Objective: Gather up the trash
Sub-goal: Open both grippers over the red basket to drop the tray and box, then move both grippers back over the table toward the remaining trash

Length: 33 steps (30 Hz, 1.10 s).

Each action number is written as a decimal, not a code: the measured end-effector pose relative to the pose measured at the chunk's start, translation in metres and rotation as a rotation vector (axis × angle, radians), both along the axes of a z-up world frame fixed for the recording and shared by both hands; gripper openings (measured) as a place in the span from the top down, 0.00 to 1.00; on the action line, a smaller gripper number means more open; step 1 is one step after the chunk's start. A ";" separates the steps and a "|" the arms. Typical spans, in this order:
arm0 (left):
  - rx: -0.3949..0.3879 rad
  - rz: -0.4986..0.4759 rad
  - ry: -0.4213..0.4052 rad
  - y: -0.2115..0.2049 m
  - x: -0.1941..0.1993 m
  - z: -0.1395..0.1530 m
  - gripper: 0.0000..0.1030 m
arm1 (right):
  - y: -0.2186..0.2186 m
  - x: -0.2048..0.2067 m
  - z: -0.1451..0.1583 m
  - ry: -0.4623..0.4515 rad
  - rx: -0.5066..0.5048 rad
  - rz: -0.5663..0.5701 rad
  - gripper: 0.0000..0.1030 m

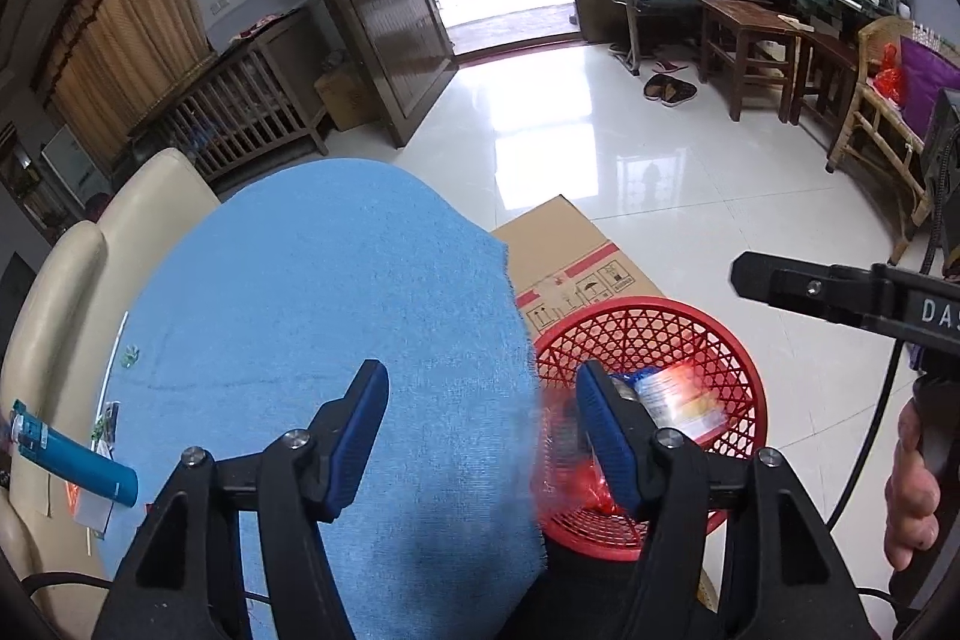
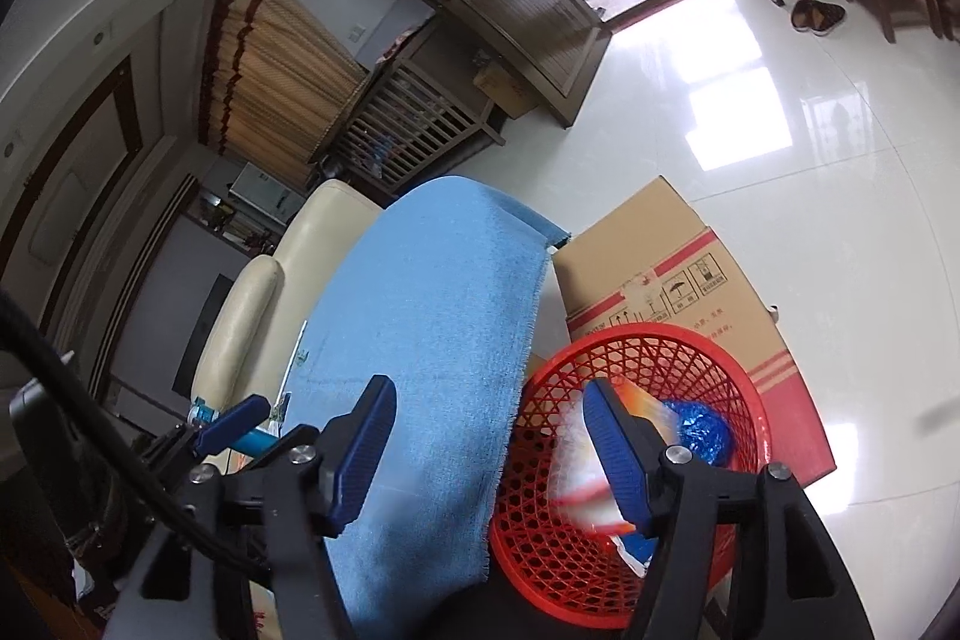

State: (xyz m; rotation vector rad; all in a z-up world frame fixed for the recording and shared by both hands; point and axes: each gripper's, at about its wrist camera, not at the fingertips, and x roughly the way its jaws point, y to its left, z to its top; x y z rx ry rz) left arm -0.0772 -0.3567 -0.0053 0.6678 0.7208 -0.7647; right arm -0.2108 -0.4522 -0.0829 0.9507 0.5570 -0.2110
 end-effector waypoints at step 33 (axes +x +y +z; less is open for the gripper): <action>-0.136 0.254 -0.215 0.110 0.014 0.054 0.22 | 0.051 0.039 0.010 0.027 -0.090 0.149 0.33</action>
